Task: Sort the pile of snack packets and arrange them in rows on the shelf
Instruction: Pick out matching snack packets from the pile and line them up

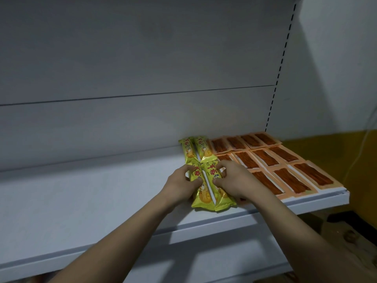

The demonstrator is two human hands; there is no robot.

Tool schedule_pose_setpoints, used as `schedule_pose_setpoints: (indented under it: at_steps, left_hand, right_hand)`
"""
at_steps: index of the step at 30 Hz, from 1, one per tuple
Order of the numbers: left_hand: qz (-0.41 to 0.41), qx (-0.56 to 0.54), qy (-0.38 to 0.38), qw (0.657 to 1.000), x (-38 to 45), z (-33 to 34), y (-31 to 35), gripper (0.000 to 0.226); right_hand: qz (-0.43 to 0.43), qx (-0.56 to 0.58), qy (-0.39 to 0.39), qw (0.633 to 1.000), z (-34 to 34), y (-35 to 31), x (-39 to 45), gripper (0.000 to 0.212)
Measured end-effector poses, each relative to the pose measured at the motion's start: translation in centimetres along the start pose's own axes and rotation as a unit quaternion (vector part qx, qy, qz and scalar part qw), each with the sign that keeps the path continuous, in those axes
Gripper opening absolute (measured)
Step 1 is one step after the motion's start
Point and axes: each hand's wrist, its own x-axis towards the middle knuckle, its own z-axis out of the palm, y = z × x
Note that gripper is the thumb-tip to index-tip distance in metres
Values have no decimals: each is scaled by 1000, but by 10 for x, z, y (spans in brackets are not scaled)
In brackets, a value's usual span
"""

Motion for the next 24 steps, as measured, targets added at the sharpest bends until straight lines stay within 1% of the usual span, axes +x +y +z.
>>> schedule_pose_setpoints:
  at_steps: [5, 10, 14, 15, 17, 20, 24]
  left_hand:
    - [18, 21, 32, 999, 9, 9, 2, 43]
    - [30, 39, 41, 998, 7, 10, 3, 45]
    - [37, 75, 42, 996, -6, -1, 9, 44]
    - [39, 93, 43, 994, -10, -7, 10, 45]
    - [36, 147, 42, 988, -19, -25, 12, 44]
    - [20, 218, 50, 974, -35, -67, 9, 39]
    - [-18, 257, 101, 961, -72, -143, -13, 35]
  right_hand:
    - [3, -1, 19, 1000, 2, 1, 6, 48]
    - [-4, -7, 20, 1000, 3, 4, 6, 44]
    - [-45, -21, 114, 992, 3, -7, 4, 35]
    - [-61, -18, 123, 990, 2, -16, 3, 32]
    - [-95, -13, 106, 990, 2, -39, 2, 25]
    - [-133, -11, 49, 990, 11, -83, 3, 16]
    - [-171, -34, -10, 985, 41, -156, -3, 26]
